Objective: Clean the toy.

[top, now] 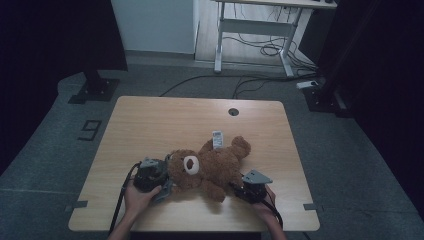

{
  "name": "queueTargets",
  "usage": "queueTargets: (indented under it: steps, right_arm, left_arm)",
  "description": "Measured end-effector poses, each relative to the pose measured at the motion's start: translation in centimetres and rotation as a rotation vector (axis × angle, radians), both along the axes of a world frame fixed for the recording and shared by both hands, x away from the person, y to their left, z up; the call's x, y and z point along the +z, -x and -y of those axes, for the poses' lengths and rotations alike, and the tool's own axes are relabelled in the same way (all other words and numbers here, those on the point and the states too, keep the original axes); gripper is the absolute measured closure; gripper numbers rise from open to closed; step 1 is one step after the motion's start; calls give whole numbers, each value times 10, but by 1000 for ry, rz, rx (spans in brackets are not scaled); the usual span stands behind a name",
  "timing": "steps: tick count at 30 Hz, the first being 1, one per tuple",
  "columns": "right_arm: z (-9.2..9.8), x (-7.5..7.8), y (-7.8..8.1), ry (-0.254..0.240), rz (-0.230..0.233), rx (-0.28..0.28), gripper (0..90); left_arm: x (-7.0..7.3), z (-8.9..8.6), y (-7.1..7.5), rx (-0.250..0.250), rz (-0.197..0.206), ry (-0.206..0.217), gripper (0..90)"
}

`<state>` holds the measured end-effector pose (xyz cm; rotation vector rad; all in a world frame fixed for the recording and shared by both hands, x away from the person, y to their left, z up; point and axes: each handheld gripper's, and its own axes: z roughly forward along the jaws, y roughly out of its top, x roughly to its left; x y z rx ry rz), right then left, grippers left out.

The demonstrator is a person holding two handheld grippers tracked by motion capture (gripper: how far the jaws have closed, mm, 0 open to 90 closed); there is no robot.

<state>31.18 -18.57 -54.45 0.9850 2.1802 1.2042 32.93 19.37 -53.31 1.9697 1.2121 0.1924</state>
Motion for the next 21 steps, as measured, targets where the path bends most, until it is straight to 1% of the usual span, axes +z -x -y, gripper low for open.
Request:
queueTargets:
  steps: [1, 2, 5, 10, 12, 16, 21]
  right_arm:
    - [0, 0, 0, 0, 1, -1, 563]
    - [1, 0, 0, 0, 0, -1, 563]
    - [1, 0, 0, 0, 0, -3, 562]
    - [1, -1, 0, -4, -3, -5, 562]
    - [1, -1, 0, -7, -3, -3, 561]
    - [1, -1, 0, -6, 1, -2, 559]
    - [1, -1, 0, -3, 3, -2, 557]
  left_arm:
    - [-2, -3, 4, -12, -7, 11, 747]
    - [-2, -5, 7, -12, -4, 17, 746]
    - [-2, -11, 13, -8, 7, 56, 745]
    - [3, -13, 12, 2, 37, 67, 739]
    - [7, -18, 12, 8, 48, 71, 735]
    - [16, -31, 19, 29, 74, 70, 728]
    - [24, -53, 34, 72, 106, 22, 720]
